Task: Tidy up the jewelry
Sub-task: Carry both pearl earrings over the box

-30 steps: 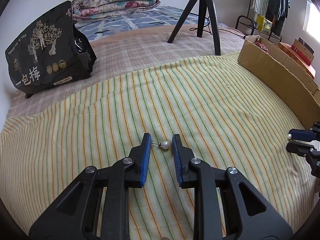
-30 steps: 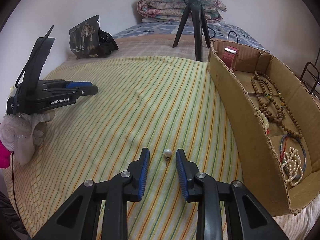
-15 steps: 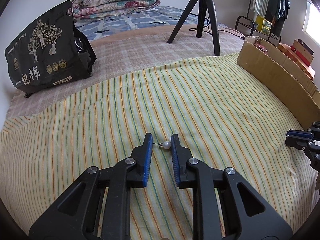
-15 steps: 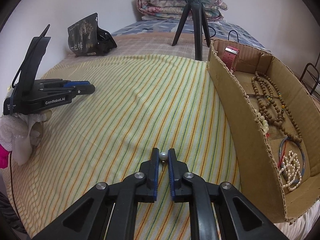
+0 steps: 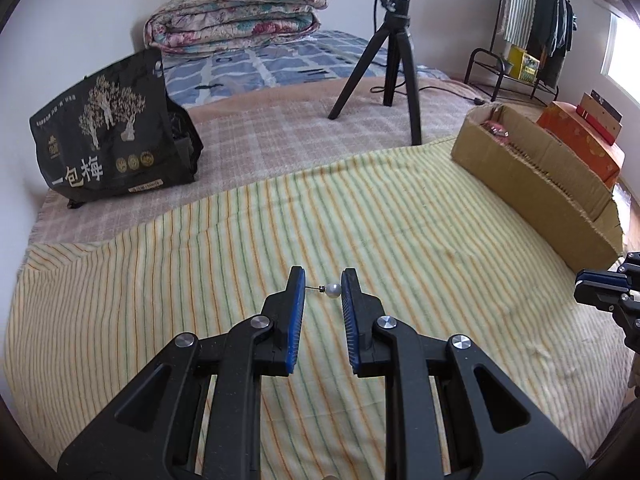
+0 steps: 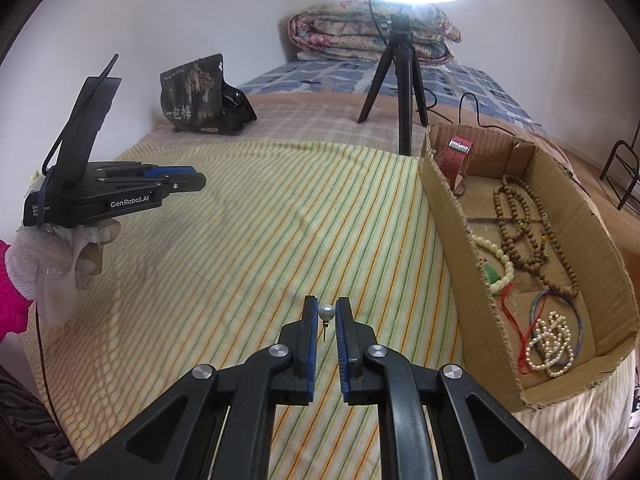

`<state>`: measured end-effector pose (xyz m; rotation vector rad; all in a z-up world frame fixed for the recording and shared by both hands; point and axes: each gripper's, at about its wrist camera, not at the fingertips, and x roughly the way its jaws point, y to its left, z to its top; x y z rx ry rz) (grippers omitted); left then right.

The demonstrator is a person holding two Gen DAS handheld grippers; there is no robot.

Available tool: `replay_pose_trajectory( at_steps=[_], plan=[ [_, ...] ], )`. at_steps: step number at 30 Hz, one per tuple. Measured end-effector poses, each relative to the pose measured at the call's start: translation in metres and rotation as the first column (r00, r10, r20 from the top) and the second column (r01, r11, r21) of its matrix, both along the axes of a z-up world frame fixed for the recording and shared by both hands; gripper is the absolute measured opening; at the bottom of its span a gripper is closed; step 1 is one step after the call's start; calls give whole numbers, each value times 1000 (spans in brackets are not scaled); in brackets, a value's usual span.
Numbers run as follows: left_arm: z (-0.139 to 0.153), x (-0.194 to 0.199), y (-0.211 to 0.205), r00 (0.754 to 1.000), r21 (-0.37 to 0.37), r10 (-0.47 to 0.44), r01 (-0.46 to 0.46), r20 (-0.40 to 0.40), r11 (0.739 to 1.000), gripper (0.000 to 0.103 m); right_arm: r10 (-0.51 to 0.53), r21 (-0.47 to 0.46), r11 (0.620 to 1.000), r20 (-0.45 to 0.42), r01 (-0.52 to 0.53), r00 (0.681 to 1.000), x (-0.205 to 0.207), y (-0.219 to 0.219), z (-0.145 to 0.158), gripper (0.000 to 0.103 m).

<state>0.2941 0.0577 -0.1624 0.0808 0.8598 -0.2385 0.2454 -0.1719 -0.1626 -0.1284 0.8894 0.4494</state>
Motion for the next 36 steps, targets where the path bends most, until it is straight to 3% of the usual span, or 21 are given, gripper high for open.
replay_pose_trajectory(
  at_steps=[13, 24, 36],
  plan=[
    [40, -5, -55, 996, -55, -70, 73, 56, 996, 17, -26, 15, 1000, 53, 25, 998, -21, -40, 46, 6],
    [60, 4, -112, 988, -100, -123, 131, 89, 986, 17, -80, 30, 997, 65, 78, 995, -18, -84, 61, 6],
    [68, 22, -164, 980, -95, -169, 178, 103, 979, 17, -115, 28, 993, 74, 113, 991, -5, -115, 63, 6]
  ],
)
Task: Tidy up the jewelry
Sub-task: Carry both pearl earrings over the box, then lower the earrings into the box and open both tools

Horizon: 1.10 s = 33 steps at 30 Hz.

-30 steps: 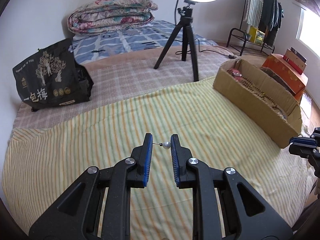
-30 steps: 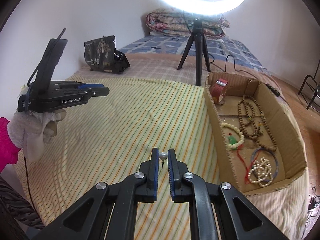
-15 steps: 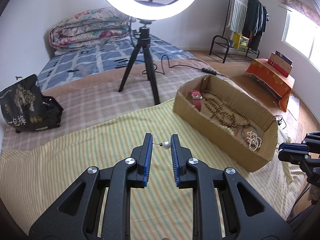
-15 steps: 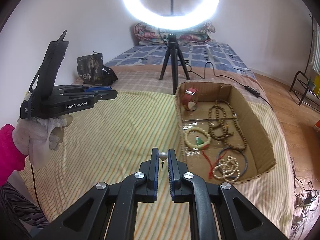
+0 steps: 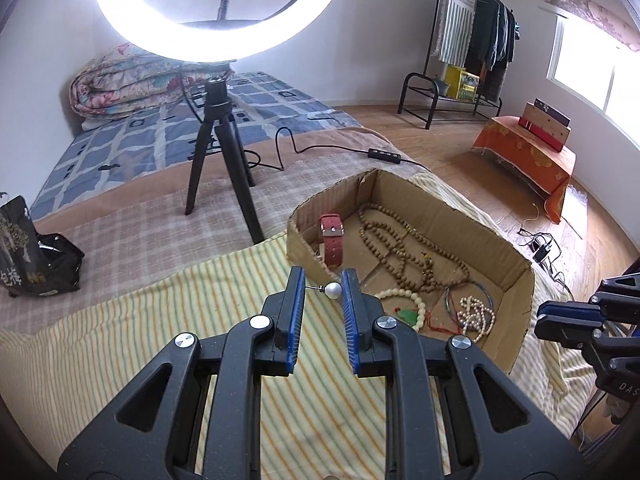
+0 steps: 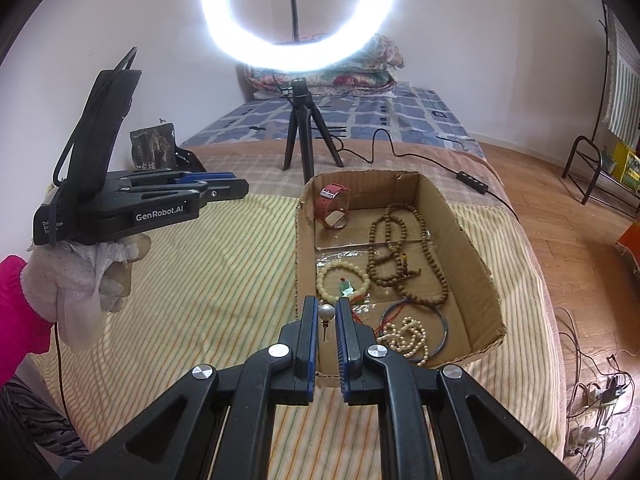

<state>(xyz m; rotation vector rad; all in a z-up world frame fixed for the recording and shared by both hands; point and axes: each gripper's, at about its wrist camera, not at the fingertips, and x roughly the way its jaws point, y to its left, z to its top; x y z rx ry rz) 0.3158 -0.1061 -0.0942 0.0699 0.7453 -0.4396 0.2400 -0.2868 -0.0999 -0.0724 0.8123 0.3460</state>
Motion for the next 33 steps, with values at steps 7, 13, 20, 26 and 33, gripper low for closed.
replay_pose_trajectory(
  at_steps=[7, 13, 20, 26, 33],
  plan=[
    [0, 11, -22, 1000, -4, -13, 13, 5, 1000, 17, -3, -13, 1000, 2, 3, 1000, 6, -6, -1, 6],
    [-3, 18, -38, 1000, -21, -12, 12, -3, 1000, 17, -18, -9, 1000, -9, 17, 1000, 13, -15, -5, 6],
    [-2, 24, -56, 1000, -15, -27, 27, 2, 1000, 17, -31, 1, 1000, -26, 31, 999, 19, -23, -9, 6],
    [3, 24, -65, 999, -12, -36, 36, 11, 999, 17, -40, 7, 999, -37, 41, 998, 22, -26, -12, 6],
    [7, 24, -71, 999, 3, -44, 43, 22, 999, 17, -44, 12, 999, -37, 45, 998, 23, -26, -12, 17]
  ],
)
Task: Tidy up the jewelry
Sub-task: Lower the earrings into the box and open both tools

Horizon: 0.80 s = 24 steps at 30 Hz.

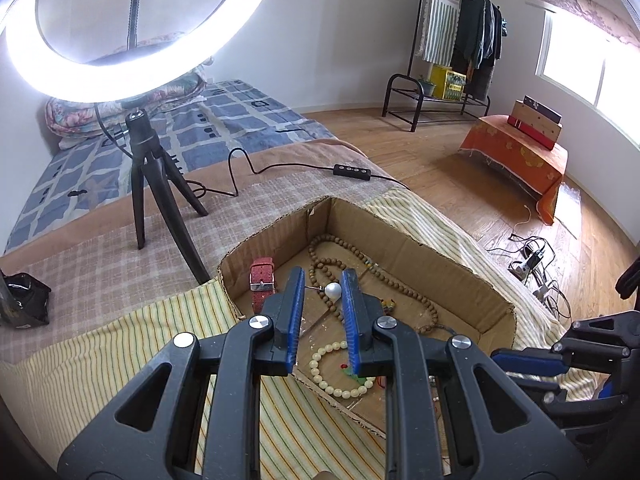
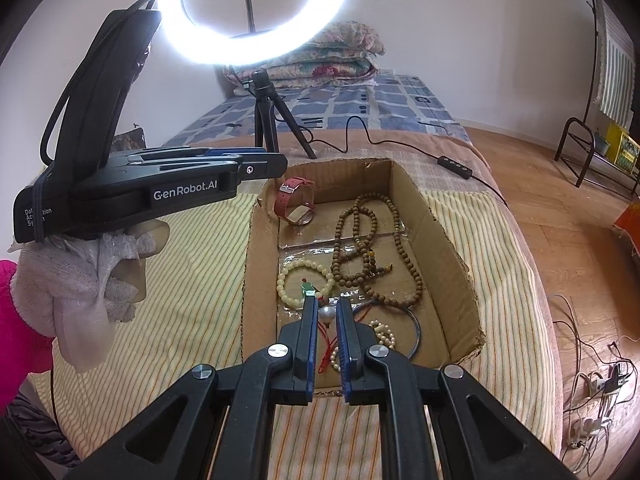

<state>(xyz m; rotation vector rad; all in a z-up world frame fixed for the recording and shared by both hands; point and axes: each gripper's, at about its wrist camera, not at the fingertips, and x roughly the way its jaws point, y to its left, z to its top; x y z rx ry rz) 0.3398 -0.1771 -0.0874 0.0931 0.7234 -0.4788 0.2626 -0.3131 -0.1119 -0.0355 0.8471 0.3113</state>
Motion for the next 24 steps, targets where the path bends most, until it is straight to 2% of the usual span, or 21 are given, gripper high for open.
replay_pose_trajectory(
  at_steps=[2, 4, 8, 9, 11, 12, 17, 20, 24],
  plan=[
    [1, -1, -1, 1000, 9, 1, -1, 6, 1000, 17, -4, -4, 1000, 9, 4, 1000, -1, 1, 1, 26],
    [3, -1, -1, 1000, 10, 2, -2, 9, 1000, 17, -6, -9, 1000, 14, 6, 1000, -1, 2, 1, 29],
    [4, -1, 1, 1000, 9, 9, -9, 7, 1000, 18, -25, -17, 1000, 30, 26, 999, -3, 3, 2, 62],
    [5, -2, 1, 1000, 12, 11, -11, 9, 1000, 20, -30, -18, 999, 33, 31, 999, -4, 3, 2, 64],
    [6, -4, 3, 1000, 14, 18, -18, 15, 1000, 41, -33, -23, 999, 33, 34, 999, -4, 3, 2, 65],
    [8, -5, 5, 999, 9, 27, -27, 25, 1000, 54, -38, -28, 999, 36, 39, 999, -4, 4, 3, 70],
    [14, -10, 13, 998, 2, 44, -44, 36, 999, 57, -76, -48, 996, 67, 80, 995, -8, 4, 9, 89],
    [19, -11, 19, 997, 1, 57, -57, 45, 998, 57, -91, -67, 993, 78, 96, 993, -9, 7, 13, 93],
    [27, -16, 30, 995, -12, 83, -83, 63, 997, 65, -112, -97, 988, 107, 123, 988, -13, 11, 20, 99]
  ],
)
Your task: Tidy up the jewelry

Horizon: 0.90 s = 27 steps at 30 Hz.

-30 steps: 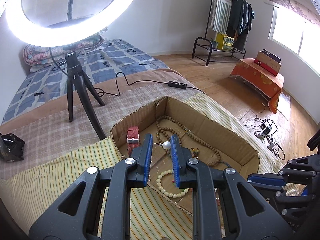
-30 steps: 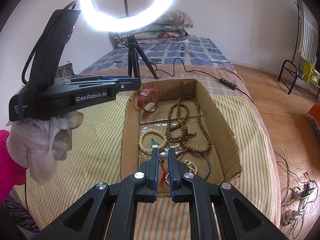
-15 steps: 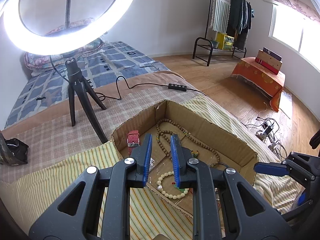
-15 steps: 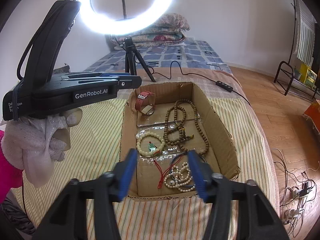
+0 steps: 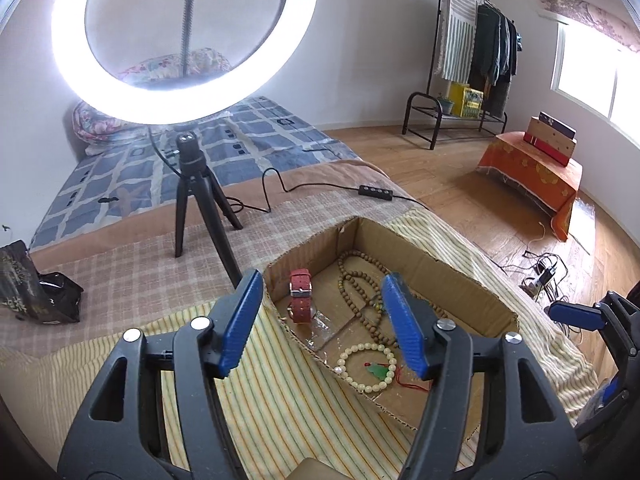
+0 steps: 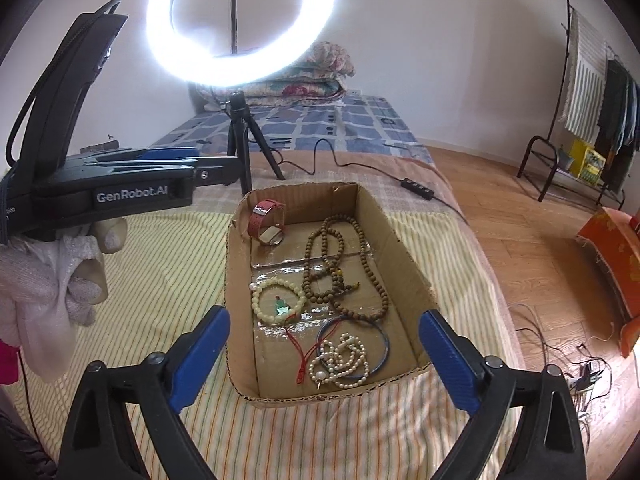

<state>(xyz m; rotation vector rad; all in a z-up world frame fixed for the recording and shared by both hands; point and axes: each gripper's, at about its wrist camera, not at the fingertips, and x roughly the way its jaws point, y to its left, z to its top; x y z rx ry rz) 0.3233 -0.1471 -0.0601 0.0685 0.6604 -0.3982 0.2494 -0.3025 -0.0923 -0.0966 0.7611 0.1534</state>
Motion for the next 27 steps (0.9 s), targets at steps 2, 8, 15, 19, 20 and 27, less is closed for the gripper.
replay_pose_trajectory(
  at_steps=[2, 8, 15, 19, 20, 27],
  plan=[
    [5, -3, 4, 1000, 1, 4, -4, 9, 1000, 65, -6, -3, 1000, 7, 6, 1000, -2, 2, 4, 100],
    [24, -19, 18, 999, 14, 10, -11, 44, 1000, 66, -11, -1, 1000, 28, 11, 1000, -10, 7, 19, 100],
    [49, -42, 39, 996, 14, 16, -17, 85, 1000, 66, -23, 5, 1000, 66, 23, 998, -24, 12, 38, 102],
    [60, -58, 49, 995, 22, 24, -27, 99, 999, 66, -34, 7, 999, 91, 33, 995, -36, 13, 50, 103],
    [63, -62, 51, 995, 22, 27, -29, 95, 999, 66, -36, 5, 999, 96, 35, 995, -38, 13, 53, 103],
    [70, -99, 62, 996, 36, 22, -25, 84, 999, 72, -58, -10, 998, 123, 60, 991, -60, 16, 68, 103]
  ],
)
